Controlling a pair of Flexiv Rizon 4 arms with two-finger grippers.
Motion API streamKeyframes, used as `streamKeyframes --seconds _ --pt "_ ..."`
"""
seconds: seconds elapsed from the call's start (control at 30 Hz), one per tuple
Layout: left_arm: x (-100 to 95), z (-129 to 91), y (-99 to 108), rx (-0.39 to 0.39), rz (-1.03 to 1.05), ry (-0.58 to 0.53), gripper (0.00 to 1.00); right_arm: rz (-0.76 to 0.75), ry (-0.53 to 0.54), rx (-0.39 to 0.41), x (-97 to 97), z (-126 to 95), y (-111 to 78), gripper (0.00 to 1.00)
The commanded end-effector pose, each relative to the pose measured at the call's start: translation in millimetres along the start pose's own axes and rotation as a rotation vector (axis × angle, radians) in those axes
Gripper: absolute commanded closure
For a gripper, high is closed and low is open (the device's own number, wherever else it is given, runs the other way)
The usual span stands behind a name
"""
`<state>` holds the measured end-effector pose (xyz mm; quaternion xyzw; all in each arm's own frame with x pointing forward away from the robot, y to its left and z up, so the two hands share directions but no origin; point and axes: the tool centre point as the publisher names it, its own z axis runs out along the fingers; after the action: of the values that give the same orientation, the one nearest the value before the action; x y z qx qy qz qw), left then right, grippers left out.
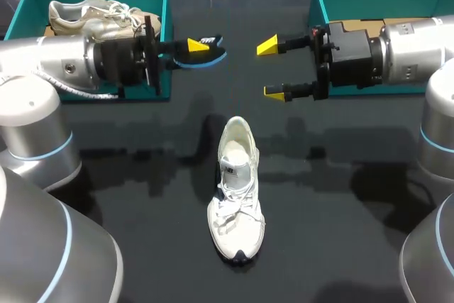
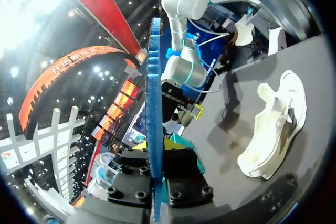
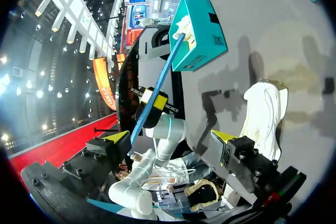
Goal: Take the shoe out of the shoebox, open the shoe tongue, remove and reinsert the insole, then place the shoe into the shoebox
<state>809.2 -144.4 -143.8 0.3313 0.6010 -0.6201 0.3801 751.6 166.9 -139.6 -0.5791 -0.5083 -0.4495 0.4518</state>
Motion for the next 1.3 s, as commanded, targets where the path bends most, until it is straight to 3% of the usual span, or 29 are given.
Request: streamKeyframes --seconds 0.03,0.5,0.7,1.3 --pt "1.2 0 2 0.009 0.216 0.001 1.00 0.001 -0.002 -0.002 -0.1 2 -0.5 0.00" --pt "15.4 1 -5 0.019 0.319 0.034 1.00 0.001 -0.002 -0.002 -0.1 2 -0.5 0.00" --pt "15.7 2 -6 -0.032 0.409 0.047 1.00 0.001 -0.002 -0.002 -0.1 2 -0.5 0.00" --pt "20.3 34 9 -0.072 0.479 0.076 1.00 -0.095 -0.013 0.044 2.8 30 -8.3 0.00"
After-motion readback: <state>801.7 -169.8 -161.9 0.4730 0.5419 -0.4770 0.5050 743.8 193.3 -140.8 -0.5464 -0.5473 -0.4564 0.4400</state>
